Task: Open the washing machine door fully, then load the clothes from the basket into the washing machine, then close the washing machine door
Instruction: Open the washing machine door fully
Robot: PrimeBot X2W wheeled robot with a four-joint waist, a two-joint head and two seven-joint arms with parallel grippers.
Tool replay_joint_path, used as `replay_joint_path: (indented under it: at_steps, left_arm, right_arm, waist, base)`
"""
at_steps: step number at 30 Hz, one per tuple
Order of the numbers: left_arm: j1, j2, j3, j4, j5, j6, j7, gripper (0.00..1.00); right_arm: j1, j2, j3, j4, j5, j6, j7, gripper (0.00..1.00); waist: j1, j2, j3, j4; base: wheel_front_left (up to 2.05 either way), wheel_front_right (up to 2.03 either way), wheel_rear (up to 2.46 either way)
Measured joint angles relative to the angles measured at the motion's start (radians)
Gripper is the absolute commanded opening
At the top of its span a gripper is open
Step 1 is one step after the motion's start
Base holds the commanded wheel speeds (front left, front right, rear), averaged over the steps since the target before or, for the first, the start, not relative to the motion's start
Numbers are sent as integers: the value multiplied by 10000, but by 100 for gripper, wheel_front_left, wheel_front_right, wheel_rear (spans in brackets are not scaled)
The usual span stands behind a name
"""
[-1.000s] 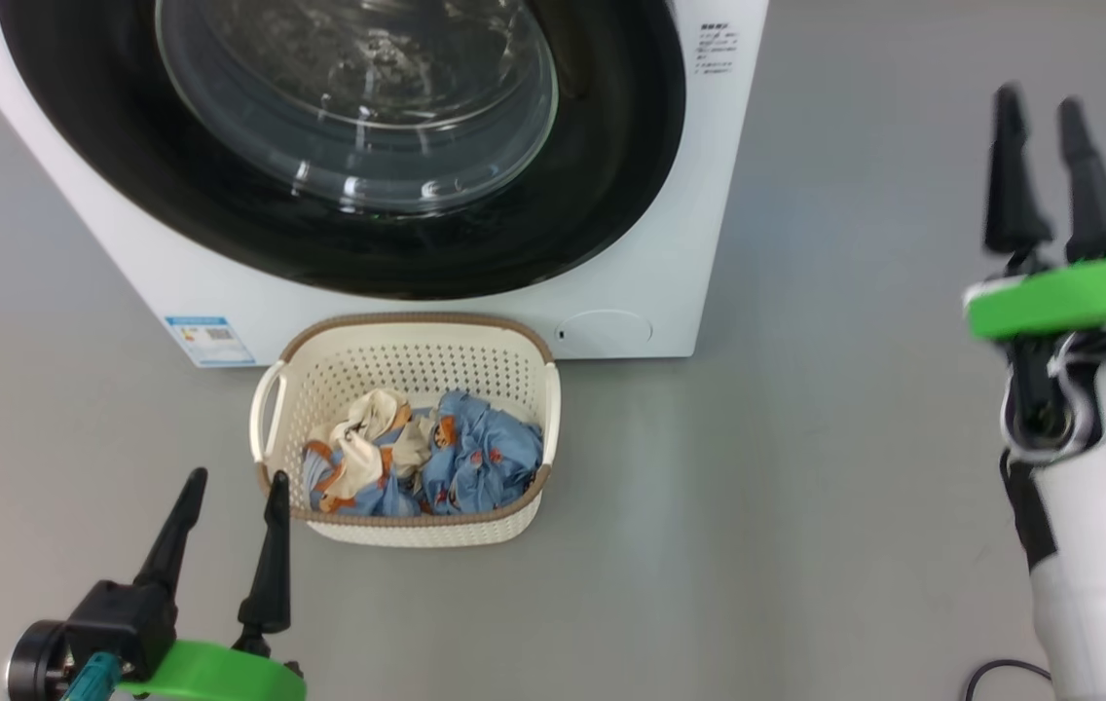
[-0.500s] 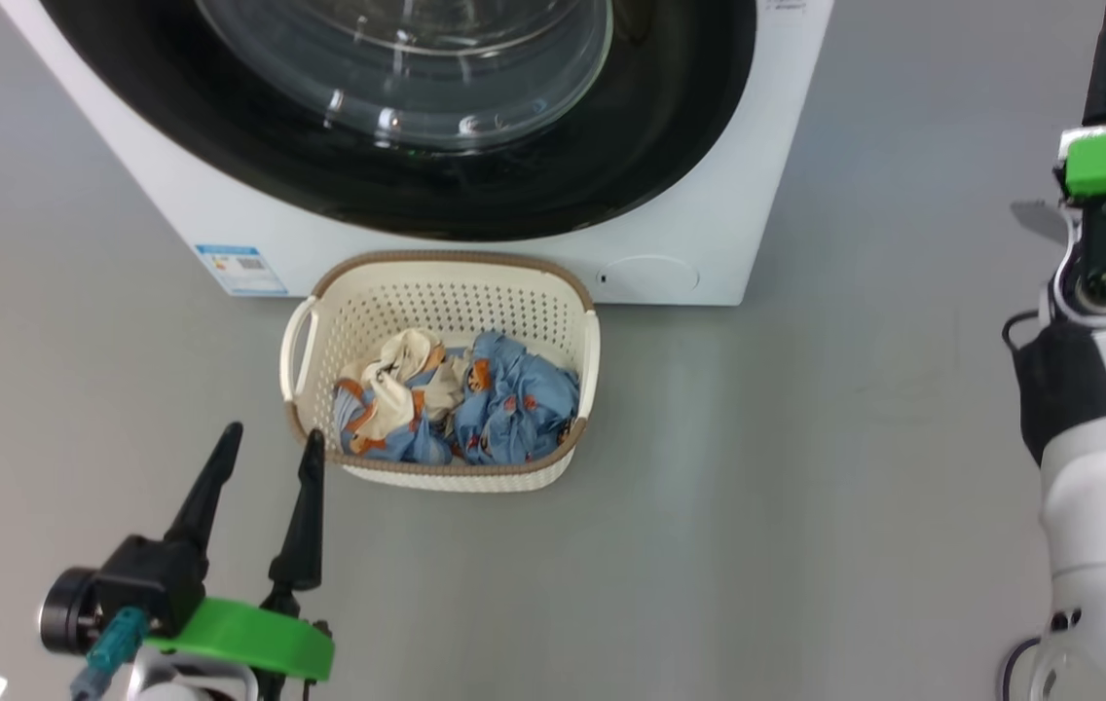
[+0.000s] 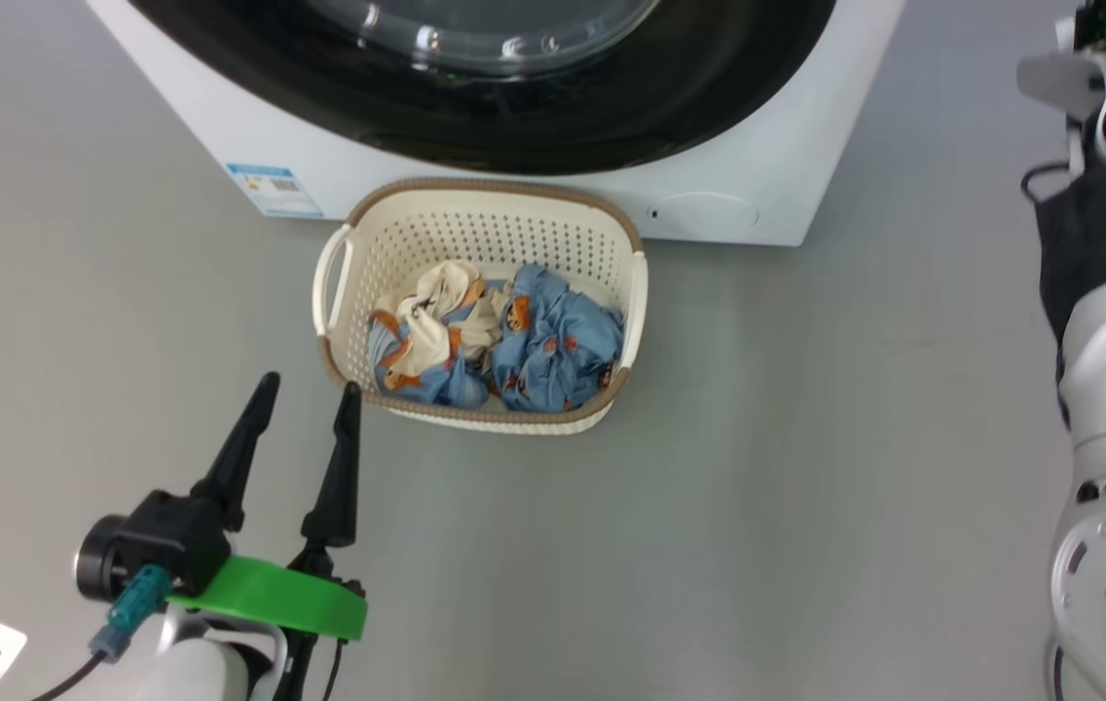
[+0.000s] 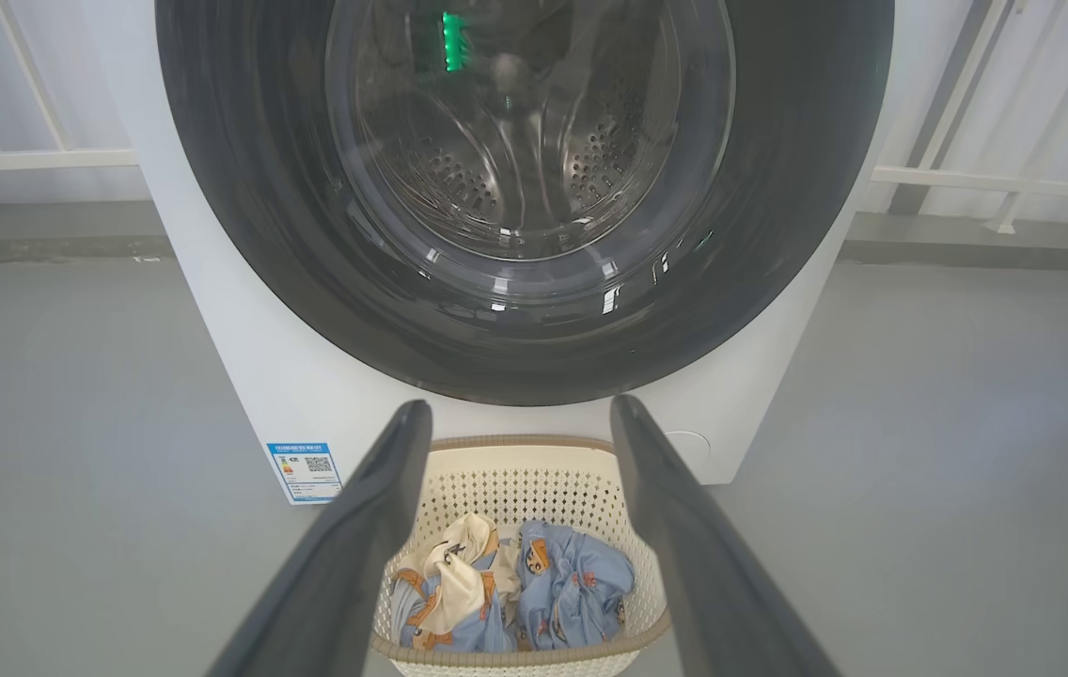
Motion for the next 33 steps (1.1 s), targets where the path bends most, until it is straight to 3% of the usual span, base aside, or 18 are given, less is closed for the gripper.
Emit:
replay_joint_path:
  at_steps: [8,33]
  left_arm:
    - [-248,-6,-314,-58,-247,188,0,100]
    - [-802,-54,-872,-222,-830,453,0,100]
  right_arm:
    - [-1182,-71,226,631,-575,0,941,0]
    - [-2853,-59,-63,1733,-1381,0,2550,0]
  waist:
    - [0,0,596,304]
    - [-1,0,1717,603]
  base:
    - [0,0,0]
    - [0,0,0]
